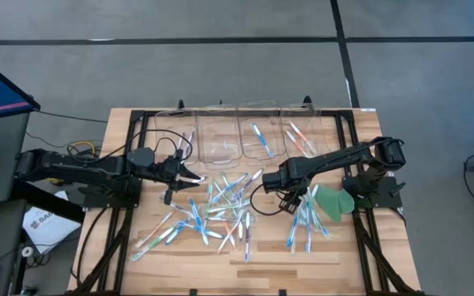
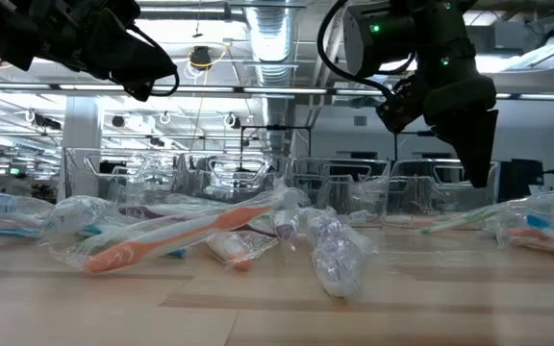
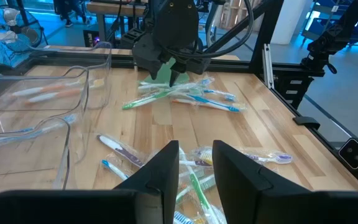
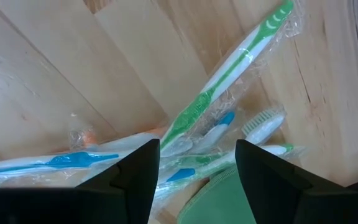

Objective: Pick & Place Toothbrushes
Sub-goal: Put the green toothbrush into the middle left transparent bin

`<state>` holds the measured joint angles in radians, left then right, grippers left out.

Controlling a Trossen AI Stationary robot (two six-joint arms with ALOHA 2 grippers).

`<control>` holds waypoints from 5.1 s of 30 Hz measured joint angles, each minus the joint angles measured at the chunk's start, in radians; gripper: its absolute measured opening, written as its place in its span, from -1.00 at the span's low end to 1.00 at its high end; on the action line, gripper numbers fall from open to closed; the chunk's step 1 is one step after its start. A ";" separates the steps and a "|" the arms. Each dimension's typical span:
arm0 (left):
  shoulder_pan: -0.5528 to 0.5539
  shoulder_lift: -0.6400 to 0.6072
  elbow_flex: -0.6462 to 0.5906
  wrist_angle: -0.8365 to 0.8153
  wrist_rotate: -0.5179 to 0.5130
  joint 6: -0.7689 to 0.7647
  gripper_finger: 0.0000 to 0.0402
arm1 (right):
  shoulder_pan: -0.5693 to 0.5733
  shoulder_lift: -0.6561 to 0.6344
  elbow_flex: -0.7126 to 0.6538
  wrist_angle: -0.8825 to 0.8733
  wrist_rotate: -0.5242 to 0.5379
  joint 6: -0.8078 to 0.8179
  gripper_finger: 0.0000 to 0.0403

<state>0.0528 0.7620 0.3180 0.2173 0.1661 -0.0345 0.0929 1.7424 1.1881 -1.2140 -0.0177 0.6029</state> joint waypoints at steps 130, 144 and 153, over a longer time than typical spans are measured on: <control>-0.108 0.365 -0.001 0.634 -0.096 0.116 0.18 | 0.297 0.077 0.343 0.607 0.672 -0.477 -0.94; -0.108 0.504 0.000 0.884 -0.083 0.116 0.31 | 0.210 0.077 0.343 0.680 0.624 -0.558 -0.94; -0.108 0.505 0.000 0.907 -0.086 0.116 0.30 | 0.157 0.077 0.343 0.693 0.594 -0.574 -0.94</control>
<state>-0.0547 1.2671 0.3184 1.1242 0.0804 0.0818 0.2503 1.8194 1.5307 -0.5209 0.5758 0.0293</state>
